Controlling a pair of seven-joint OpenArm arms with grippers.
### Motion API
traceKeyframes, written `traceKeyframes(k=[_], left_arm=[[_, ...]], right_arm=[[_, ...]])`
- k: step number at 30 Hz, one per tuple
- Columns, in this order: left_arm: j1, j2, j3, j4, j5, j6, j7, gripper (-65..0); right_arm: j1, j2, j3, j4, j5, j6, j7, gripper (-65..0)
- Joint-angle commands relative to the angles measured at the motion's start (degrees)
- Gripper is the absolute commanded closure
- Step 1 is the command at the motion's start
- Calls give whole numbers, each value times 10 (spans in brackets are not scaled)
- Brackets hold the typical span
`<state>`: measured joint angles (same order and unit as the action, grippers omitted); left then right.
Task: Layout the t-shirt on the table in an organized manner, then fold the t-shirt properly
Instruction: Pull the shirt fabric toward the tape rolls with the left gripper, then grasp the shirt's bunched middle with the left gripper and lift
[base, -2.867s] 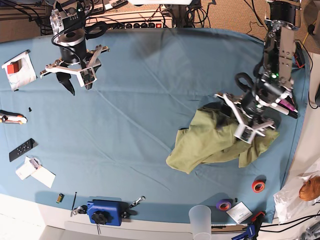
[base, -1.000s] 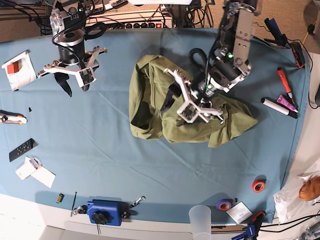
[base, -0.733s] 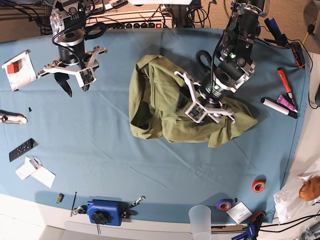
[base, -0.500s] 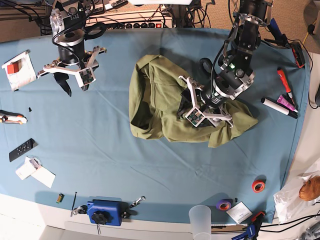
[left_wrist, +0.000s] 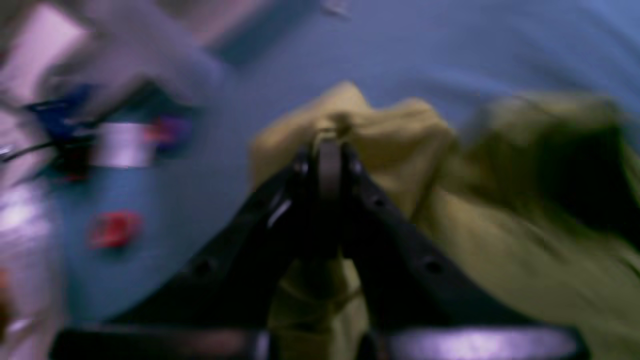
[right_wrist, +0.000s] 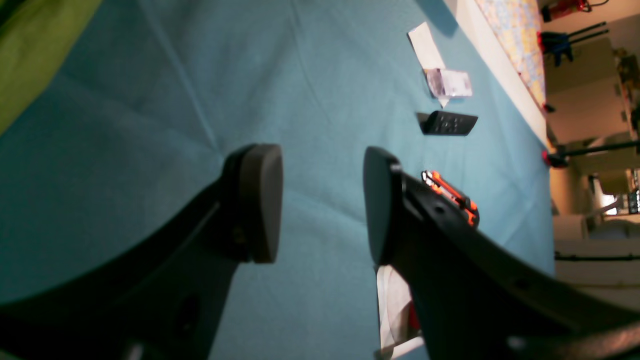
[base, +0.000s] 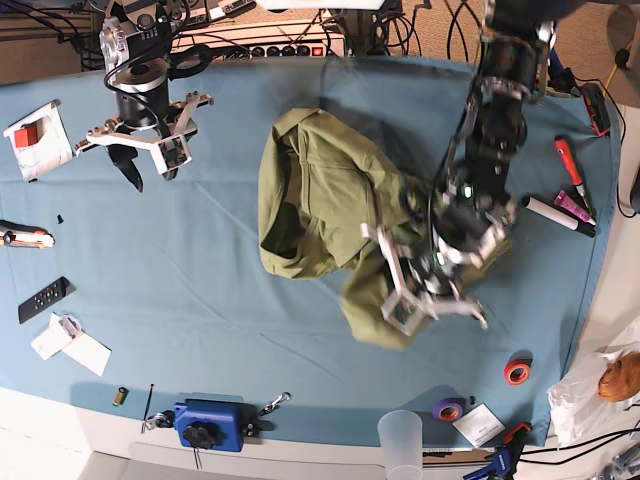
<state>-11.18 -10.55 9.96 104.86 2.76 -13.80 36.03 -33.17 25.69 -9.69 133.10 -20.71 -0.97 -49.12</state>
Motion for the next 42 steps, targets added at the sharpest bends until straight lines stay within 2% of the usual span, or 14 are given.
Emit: traceKeyframes(k=[1,3,6,10,11,13,15,17,20,23,26,30,38,42], left_arm=[[-32,1,-2,2,13,23,-17,0],[-71,1,-2,-25,35,51,-18,0],[-131,1,-2,-111,41,63,-20,0],[-185,0,-2,-237,41,46,-20,0],[-190,1,-2,-255,41,43,-20,-33],[-192,1,-2,-269,41,43,-11,-195],[-192,1,-2,-269,31,67,12,-324],[-192,1,-2,-259,16,91,57,-350],[-192,1,-2,-224,-2,92,150,-349],[-191,0,-2,-181,-35,74,233,-347],[-184,0,-4,-150,-80,55,277,-347],[-139,0,-5,-118,-136,23,292,-347],[7,0,-5,-27,-275,-115,299,-347],[33,1,-5,-24,-264,-122,250,-347]], right_arm=[[0,5,4,10,-8,-5,7,-265],[0,5,4,10,-8,-6,7,-265],[0,5,4,10,-8,-6,7,-265],[0,5,4,10,-8,-5,7,-265],[0,5,4,10,-8,-5,7,-265],[0,5,4,10,-8,-5,7,-265],[0,5,4,10,-8,-5,8,-265],[0,5,4,10,-8,-5,7,-265],[0,5,4,10,-8,-5,8,-265],[0,5,4,10,-8,-5,9,-265],[0,5,4,10,-8,-5,9,-265],[0,5,4,10,-8,-5,8,-265],[10,5,4,10,-8,-5,7,-265],[9,5,4,10,-7,-5,-2,-265]])
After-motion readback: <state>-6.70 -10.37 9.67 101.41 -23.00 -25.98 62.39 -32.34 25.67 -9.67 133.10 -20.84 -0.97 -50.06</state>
